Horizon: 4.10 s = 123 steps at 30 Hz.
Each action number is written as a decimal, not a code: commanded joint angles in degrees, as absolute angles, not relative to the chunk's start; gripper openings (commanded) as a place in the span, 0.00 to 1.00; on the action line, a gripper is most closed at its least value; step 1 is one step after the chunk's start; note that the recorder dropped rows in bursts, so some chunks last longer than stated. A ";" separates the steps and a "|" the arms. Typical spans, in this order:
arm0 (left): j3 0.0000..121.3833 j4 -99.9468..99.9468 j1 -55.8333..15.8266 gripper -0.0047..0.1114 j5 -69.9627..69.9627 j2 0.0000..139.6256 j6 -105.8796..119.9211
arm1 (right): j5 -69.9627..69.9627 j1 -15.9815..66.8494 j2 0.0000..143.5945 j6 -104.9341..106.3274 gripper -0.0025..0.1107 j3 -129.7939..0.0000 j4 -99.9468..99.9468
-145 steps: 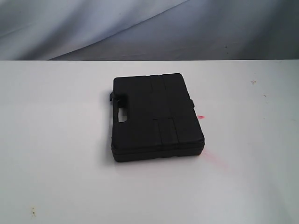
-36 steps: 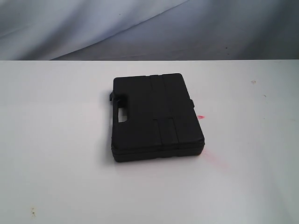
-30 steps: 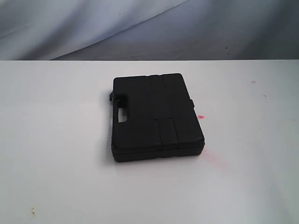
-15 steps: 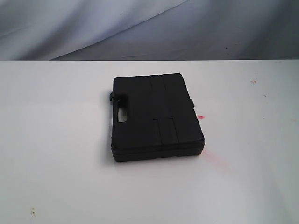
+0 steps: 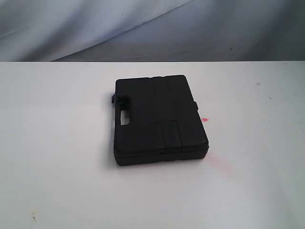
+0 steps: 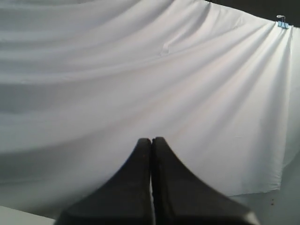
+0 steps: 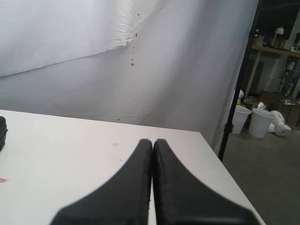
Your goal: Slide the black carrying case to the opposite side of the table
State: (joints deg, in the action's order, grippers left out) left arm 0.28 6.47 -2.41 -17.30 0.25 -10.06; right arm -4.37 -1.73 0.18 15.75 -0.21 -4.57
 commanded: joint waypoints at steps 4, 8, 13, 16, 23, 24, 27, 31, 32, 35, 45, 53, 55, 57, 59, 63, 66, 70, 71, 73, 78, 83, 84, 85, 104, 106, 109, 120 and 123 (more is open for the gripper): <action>3.10 0.00 -2.28 0.04 -7.91 0.00 -18.01 | -4.51 -1.74 0.00 16.00 0.02 0.00 -4.78; 11.58 -2.25 -2.28 0.04 3.83 0.00 -15.86 | -4.51 -1.74 0.00 16.00 0.02 0.00 -4.78; 23.51 -5.65 -2.28 0.04 20.58 0.00 -10.62 | -4.51 -1.74 0.00 16.00 0.02 0.00 -4.78; 28.77 -6.53 -2.28 0.04 25.57 0.00 -6.98 | -4.51 -1.74 0.00 16.00 0.02 0.00 -4.78; 39.62 -6.53 -2.28 0.04 39.02 3.87 -0.86 | -4.51 -1.74 0.00 16.00 0.02 0.00 -4.78; 40.97 -6.41 -2.28 0.04 41.53 5.73 -0.73 | -4.51 -1.74 0.00 16.00 0.02 0.00 -4.78; 43.72 -4.32 -2.28 0.04 46.40 11.92 1.84 | -4.51 -1.74 0.00 16.00 0.02 0.00 -4.78; 46.97 3.19 -2.28 0.04 50.16 20.32 10.08 | -4.51 -1.74 0.00 16.00 0.02 0.00 -4.78; 47.82 4.28 -2.28 0.04 51.09 22.16 10.81 | -4.51 -1.74 0.00 16.00 0.02 0.00 -4.78; 51.52 5.80 -2.28 0.04 54.40 28.22 10.83 | -4.51 -1.74 0.00 16.00 0.02 0.00 -4.78; 61.31 5.09 -2.28 0.04 69.96 45.22 9.29 | -4.51 -1.74 0.00 16.00 0.02 0.00 -4.78; 61.61 5.09 -2.28 0.04 69.96 55.07 7.61 | -4.51 -1.74 0.00 16.00 0.02 0.00 -4.78; 61.70 5.09 -2.28 0.04 69.96 56.87 7.72 | -4.51 -1.74 0.00 16.00 0.02 0.00 -4.78; 61.70 5.98 -2.28 0.04 69.96 59.42 7.59 | -4.51 -1.74 0.00 16.00 0.02 0.00 -4.78; 61.70 7.29 -2.28 0.04 69.92 61.70 7.59 | -4.51 -1.74 0.00 16.00 0.02 0.00 -4.78; 66.19 10.13 -2.28 0.04 69.96 68.89 5.15 | -4.51 -1.74 0.00 16.00 0.02 0.00 -4.78; 70.24 12.88 -2.28 0.04 69.96 73.30 4.04 | -4.51 -1.74 0.00 16.00 0.02 0.00 -4.78; 71.62 10.67 -6.55 0.04 66.51 78.51 1.09 | -4.51 -1.74 0.00 16.00 0.02 0.00 -4.78; 71.62 8.50 -9.61 0.04 64.21 80.21 -1.32 | -4.51 -1.74 0.00 16.00 0.02 0.00 -4.78; 71.62 6.07 -12.64 0.04 61.93 81.96 -4.27 | -4.51 -1.74 0.00 16.00 0.02 0.00 -4.78; 72.26 4.98 -19.14 0.04 57.22 87.31 -9.06 | -4.51 -1.74 0.00 16.00 0.02 0.00 -4.78; 76.43 4.74 -22.92 0.04 57.40 94.42 -11.15 | -4.51 -1.74 0.00 16.00 0.02 0.00 -4.78; 77.24 4.43 -23.29 0.04 57.14 95.65 -11.82 | -4.51 -1.74 0.00 16.00 0.02 0.00 -4.78; 78.03 3.76 -23.60 0.04 56.84 96.79 -12.85 | -4.51 -1.74 0.00 16.00 0.02 0.00 -4.78; 81.07 -0.51 -23.61 0.04 49.15 105.94 -13.50 | -4.51 -1.74 0.00 16.00 0.02 0.00 -4.78; 81.07 0.38 -23.61 0.04 48.35 106.08 -13.50 | -4.51 -1.74 0.00 16.00 0.02 0.00 -4.78; 81.07 0.53 -23.61 0.04 46.24 106.28 -13.50 | -4.51 -1.74 0.00 16.00 0.02 0.00 -4.78; 81.07 2.46 -26.85 0.04 41.43 110.08 -14.42 | -4.51 -1.74 0.00 16.00 0.02 0.00 -4.78; 81.07 4.07 -26.94 0.04 41.70 112.08 -16.49 | -4.51 -1.74 0.00 16.00 0.02 0.00 -4.78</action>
State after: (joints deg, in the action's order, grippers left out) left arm 80.70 2.78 -26.66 42.12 110.56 -14.39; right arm -4.47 -1.73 0.18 15.75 -0.21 -4.57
